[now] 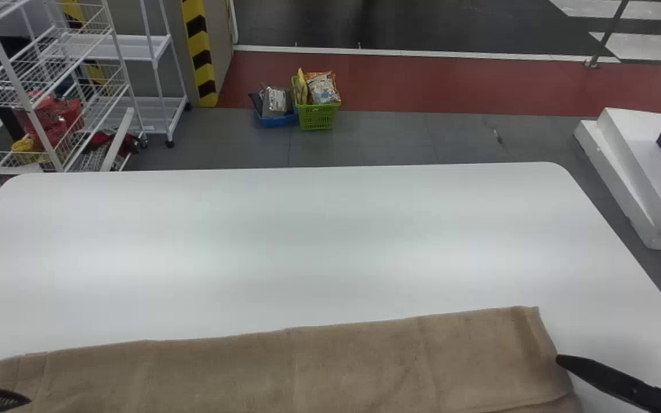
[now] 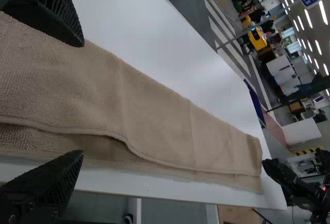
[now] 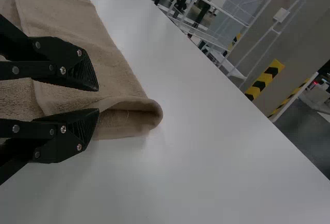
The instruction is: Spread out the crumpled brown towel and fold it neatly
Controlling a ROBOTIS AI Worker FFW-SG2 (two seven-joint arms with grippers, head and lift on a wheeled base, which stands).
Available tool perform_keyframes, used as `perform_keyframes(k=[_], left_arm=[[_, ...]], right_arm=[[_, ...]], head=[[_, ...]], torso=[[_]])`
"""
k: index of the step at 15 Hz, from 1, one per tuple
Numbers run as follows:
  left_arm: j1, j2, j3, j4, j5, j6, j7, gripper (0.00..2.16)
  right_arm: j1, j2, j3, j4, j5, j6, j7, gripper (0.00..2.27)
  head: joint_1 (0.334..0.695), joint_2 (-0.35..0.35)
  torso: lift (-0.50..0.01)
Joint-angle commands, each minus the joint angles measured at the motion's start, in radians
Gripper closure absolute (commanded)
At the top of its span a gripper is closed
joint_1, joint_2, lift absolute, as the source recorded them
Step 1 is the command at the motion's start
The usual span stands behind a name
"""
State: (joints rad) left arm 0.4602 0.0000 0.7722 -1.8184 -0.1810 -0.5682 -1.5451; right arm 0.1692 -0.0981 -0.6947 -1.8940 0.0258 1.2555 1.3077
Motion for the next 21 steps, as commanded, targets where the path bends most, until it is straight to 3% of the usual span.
perform_keyframes(k=[1,8,21], left_arm=[[0.0,-0.003,-0.001,0.001,0.0,0.0,-0.001,0.07],[0.002,-0.003,0.003,0.004,0.0,0.0,-0.004,0.08],[0.0,-0.003,0.001,0.013,0.0,0.0,-0.001,0.08]], right_arm=[[0.006,-0.002,0.011,-0.011,0.011,0.008,0.005,0.86],[0.019,0.0,-0.019,-0.043,0.014,0.063,0.041,0.86],[-0.004,-0.015,-0.002,0.001,0.082,0.051,0.035,0.87]], head=[[0.695,-0.047],[0.695,-0.039],[0.695,-0.07]], torso=[[-0.128],[-0.128],[-0.128]])
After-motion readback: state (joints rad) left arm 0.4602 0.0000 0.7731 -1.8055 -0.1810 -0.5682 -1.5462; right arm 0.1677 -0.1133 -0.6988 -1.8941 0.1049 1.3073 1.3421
